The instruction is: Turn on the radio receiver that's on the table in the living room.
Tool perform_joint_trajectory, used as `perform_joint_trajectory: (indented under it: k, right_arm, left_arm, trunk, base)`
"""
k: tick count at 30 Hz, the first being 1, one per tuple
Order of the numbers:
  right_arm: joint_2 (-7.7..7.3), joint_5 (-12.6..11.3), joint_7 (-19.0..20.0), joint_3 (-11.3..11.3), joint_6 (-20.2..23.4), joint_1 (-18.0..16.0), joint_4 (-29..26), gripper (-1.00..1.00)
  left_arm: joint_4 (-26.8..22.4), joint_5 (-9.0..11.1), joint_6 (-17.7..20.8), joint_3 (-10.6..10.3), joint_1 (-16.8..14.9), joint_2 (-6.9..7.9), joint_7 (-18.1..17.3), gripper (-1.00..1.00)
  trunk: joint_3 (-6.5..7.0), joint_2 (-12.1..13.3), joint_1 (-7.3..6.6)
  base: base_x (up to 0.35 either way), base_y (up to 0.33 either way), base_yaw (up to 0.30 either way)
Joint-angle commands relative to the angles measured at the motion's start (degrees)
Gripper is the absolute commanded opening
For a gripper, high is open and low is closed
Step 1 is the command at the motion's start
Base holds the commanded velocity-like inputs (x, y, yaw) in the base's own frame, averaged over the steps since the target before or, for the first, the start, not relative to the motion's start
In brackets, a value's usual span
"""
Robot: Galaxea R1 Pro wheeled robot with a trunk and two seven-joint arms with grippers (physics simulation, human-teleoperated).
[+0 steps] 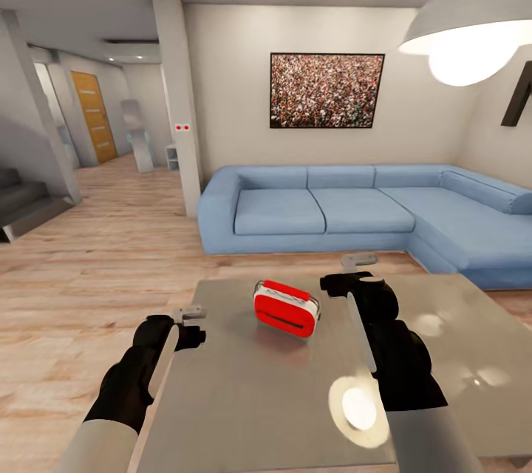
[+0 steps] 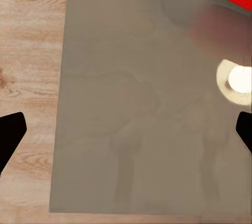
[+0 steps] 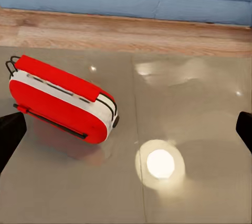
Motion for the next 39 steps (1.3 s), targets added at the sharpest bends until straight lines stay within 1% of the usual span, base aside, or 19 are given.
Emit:
perform_joint_trajectory:
  k: [1,5,9,39]
  right_arm:
    - [-0.02,0.00,-0.02,0.00,0.00,0.00,-0.01,1.00]
    - [0.01,0.00,-0.04,0.00,0.00,0.00,-0.01,1.00]
    - [-0.02,-0.01,-0.05,0.00,0.00,0.00,-0.01,1.00]
    - [0.03,-0.09,0.03,0.00,0.00,0.00,0.02,1.00]
  left_arm:
    - [0.00,0.00,0.00,0.00,0.00,0.01,0.00,1.00]
    - [0.00,0.00,0.00,0.00,0.00,0.00,0.00,1.00]
    - [0.00,0.00,0.00,0.00,0.00,-0.01,0.00,1.00]
    - [0.25,0.00,0.00,0.00,0.00,0.08,0.00,1.00]
  trunk:
    - [0.00,0.00,0.00]
    - [0.00,0.00,0.00]
    - [0.00,0.00,0.00]
    - [0.00,0.00,0.00]
  base:
    - [0.320,0.000,0.000]
    - [0.274,0.000,0.000]
    - [0.112,0.000,0.000]
    - [0.005,0.000,0.000]
